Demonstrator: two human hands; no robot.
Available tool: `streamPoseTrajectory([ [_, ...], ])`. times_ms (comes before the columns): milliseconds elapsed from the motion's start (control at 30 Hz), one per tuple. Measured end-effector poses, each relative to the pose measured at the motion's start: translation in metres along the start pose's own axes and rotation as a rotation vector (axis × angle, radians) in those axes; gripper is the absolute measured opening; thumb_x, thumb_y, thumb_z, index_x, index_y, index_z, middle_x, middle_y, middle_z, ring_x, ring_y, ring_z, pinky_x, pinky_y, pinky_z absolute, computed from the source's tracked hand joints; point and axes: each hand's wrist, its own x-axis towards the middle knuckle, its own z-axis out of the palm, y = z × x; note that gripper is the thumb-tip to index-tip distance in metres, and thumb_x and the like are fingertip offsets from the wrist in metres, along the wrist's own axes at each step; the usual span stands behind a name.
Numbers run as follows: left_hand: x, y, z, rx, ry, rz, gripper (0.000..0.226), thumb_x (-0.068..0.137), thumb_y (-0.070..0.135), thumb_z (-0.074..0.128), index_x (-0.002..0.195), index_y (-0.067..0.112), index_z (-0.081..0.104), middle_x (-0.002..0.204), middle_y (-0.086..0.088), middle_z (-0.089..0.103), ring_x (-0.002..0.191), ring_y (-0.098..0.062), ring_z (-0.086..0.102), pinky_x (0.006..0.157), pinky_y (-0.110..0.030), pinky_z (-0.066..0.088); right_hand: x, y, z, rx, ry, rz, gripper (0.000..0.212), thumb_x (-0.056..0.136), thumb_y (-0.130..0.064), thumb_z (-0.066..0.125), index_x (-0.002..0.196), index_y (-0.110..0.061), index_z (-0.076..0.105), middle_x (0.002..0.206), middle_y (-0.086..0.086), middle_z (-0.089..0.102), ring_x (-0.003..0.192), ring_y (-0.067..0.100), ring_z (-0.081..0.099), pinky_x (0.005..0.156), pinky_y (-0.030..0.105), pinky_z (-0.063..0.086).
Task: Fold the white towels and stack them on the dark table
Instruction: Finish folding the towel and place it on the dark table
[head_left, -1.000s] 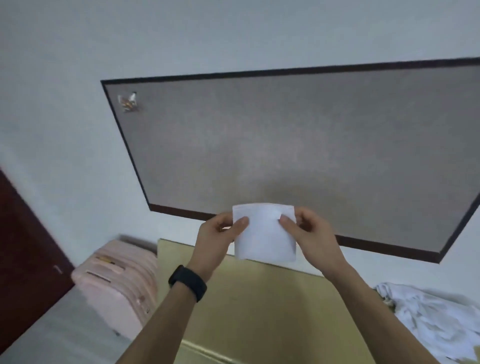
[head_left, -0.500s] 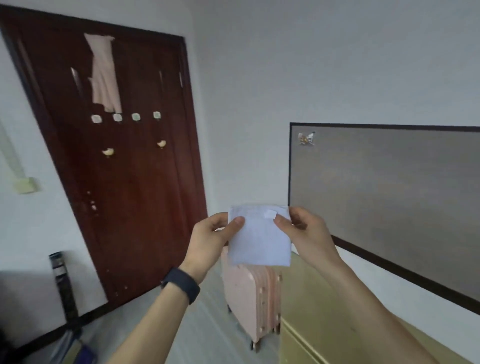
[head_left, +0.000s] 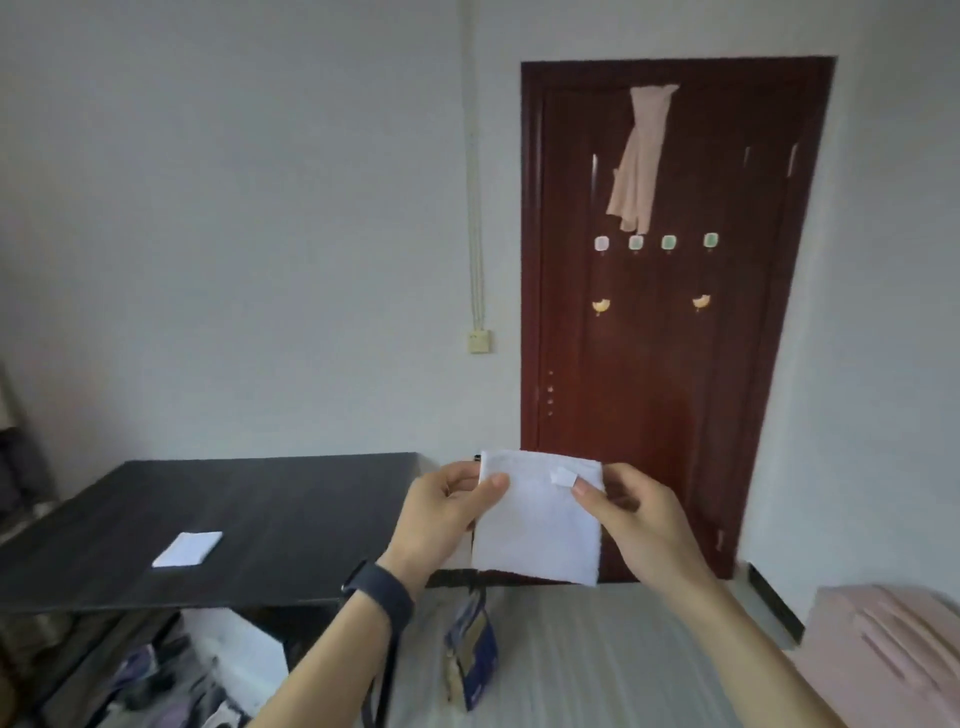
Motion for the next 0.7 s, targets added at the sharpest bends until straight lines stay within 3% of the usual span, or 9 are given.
streamPoseTrajectory([
  [167,0.042,-0.03,-0.113,0.036,0.127,-0.032,0.022,0.088,0.032,0.072,0.098,0.013,0.074,0.091,-0.003,0.076,0.085,-0.019,0.073,0.077,-0.035,0.06,0.069,-0.006,0.125,0.049,-0.113,-0.014,0.013,0.088,-0.037,0.072,0.093,-0.025,0.071,0.089,-0.009,0.074,0.086,0.012,0.069,0.079,0.032,0.052],
  [333,0.09,-0.055,-0.202,0.066,0.255,-0.051,0.019,0.088,0.03,0.071,0.096,0.012,0.074,0.088,-0.004,0.076,0.081,-0.017,0.073,0.07,-0.03,0.059,0.139,-0.008,0.231,0.068,-0.213,-0.047,0.019,0.087,-0.042,0.071,0.091,-0.023,0.07,0.088,-0.005,0.072,0.085,0.015,0.066,0.076,0.03,0.05],
  [467,0.132,-0.071,-0.266,0.103,0.341,-0.043,0.017,0.09,0.028,0.07,0.094,0.012,0.074,0.087,-0.004,0.076,0.076,-0.013,0.072,0.062,-0.023,0.055,0.196,-0.005,0.308,0.086,-0.288,-0.066,0.02,0.087,-0.043,0.069,0.087,-0.023,0.069,0.087,-0.001,0.071,0.083,0.019,0.066,0.08,0.045,0.054],
  [567,0.166,-0.086,-0.315,0.136,0.394,-0.063,0.02,0.09,0.032,0.07,0.094,0.013,0.074,0.087,-0.005,0.076,0.076,-0.015,0.072,0.061,-0.023,0.053,0.238,-0.006,0.367,0.108,-0.34,-0.076,0.014,0.089,-0.038,0.069,0.088,-0.024,0.07,0.086,-0.01,0.072,0.084,0.01,0.066,0.08,0.037,0.053],
  [700,0.208,-0.107,-0.379,0.122,0.452,-0.093,0.02,0.09,0.032,0.07,0.093,0.012,0.075,0.083,-0.002,0.075,0.072,-0.012,0.07,0.06,-0.023,0.051,0.286,-0.008,0.443,0.121,-0.397,-0.068,0.014,0.089,-0.038,0.069,0.089,-0.024,0.069,0.088,-0.01,0.072,0.086,0.01,0.067,0.079,0.032,0.052],
])
